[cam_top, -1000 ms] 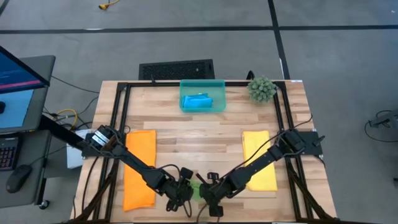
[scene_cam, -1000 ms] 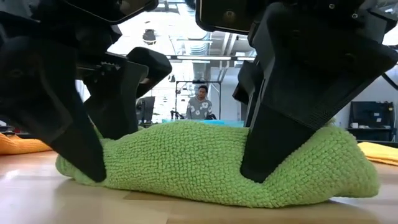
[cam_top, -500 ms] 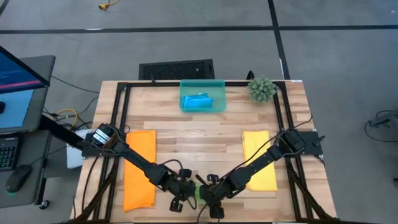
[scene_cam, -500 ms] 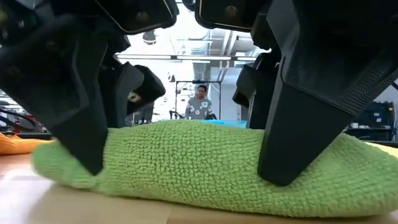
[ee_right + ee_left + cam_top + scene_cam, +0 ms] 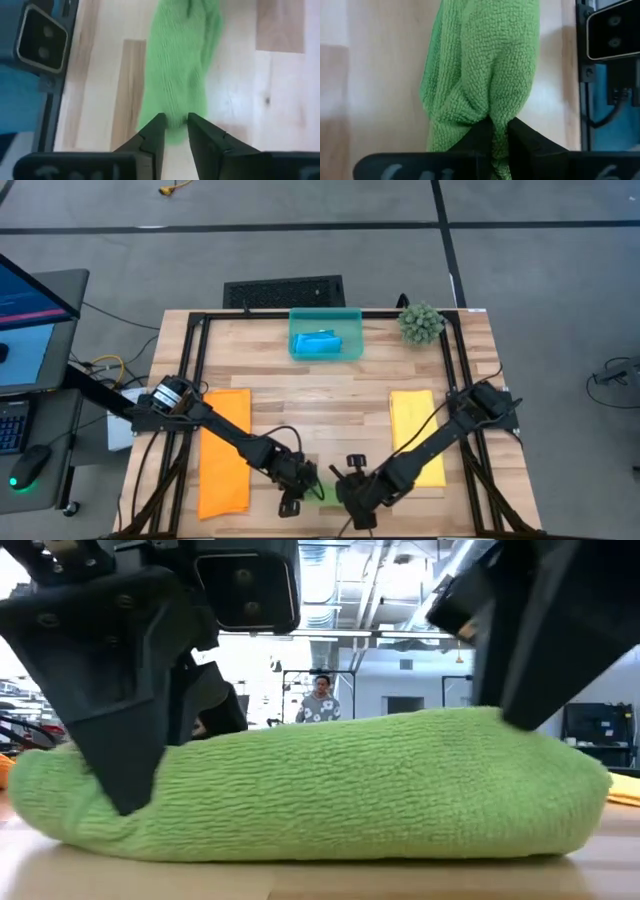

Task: Roll microfiber towels into tight, uniform cylinder then place into a basket
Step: Roll the green towel

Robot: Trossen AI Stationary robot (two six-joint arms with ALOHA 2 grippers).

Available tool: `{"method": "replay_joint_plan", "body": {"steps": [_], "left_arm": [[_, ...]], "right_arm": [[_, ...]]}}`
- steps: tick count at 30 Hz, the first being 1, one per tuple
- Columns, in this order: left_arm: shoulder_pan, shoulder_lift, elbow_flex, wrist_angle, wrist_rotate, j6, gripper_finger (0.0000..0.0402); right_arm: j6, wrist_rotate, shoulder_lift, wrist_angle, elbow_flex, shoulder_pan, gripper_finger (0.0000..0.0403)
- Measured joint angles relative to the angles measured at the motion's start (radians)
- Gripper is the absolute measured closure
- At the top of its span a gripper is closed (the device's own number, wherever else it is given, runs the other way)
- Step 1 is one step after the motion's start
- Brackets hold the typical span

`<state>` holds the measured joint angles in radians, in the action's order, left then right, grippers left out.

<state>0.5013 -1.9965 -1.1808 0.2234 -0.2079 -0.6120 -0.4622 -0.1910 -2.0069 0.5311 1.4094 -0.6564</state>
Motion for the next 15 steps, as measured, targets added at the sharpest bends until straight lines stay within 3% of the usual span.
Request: {"method": "replay_joint_plan", "body": {"steps": [8,15], "left_arm": [[-0.044,-0.003,0.003,-0.002,-0.154,-0.083,0.0383],[-0.078,-0.006,0.005,0.0,-0.284,-0.192,0.0383]], "right_arm": [[0.125,-0.111,0.012,-0.008,0.001,-0.061,0.0301],[0.287,-0.149,0.0,-0.175,0.005,-0.089,0.0301]]}}
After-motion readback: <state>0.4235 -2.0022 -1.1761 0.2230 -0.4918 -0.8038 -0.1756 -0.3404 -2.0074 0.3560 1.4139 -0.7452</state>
